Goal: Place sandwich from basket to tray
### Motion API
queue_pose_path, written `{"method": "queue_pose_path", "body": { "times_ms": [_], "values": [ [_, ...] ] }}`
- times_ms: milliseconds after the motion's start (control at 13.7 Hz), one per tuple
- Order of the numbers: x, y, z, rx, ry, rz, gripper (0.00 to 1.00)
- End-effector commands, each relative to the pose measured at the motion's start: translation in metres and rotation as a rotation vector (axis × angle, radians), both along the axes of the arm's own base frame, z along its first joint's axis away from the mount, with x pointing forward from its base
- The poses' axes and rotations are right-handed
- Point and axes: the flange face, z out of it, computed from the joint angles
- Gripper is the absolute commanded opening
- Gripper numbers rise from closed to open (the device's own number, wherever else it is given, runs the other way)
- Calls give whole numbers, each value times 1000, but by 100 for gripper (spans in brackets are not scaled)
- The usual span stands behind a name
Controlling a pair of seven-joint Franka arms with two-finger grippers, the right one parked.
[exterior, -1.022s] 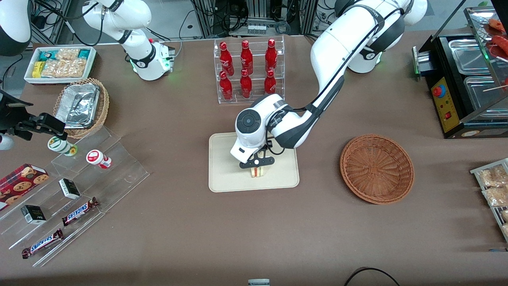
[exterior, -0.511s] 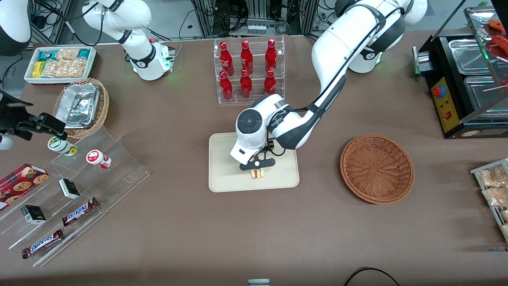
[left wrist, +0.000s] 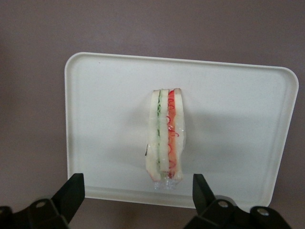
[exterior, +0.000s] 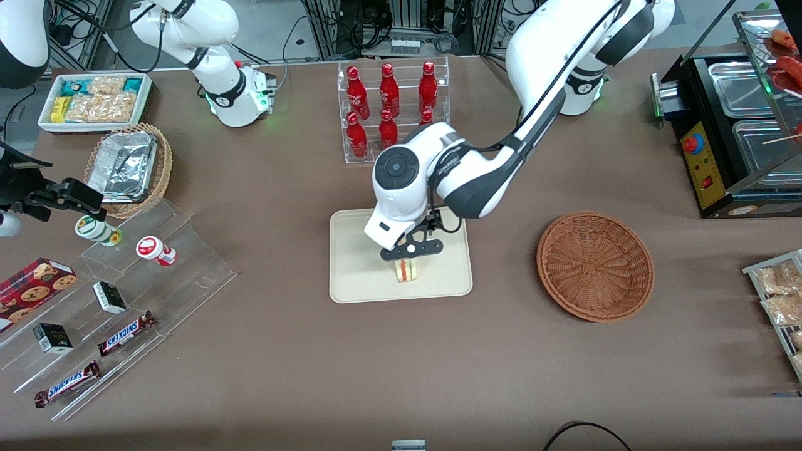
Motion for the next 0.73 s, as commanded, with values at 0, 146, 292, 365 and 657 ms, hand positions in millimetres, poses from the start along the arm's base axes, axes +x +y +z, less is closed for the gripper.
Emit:
{"method": "queue_pose_path", "body": {
  "times_ms": [0,146,292,365,657],
  "values": [
    [10,30,35,9,-11,-60,100],
    [16,56,47,32,28,-104,100],
    [28,95,66,34,73,-44,100],
    [33,114,73,33,96,-21,100],
    [53,194,97,30,153,-53,100]
  ]
}}
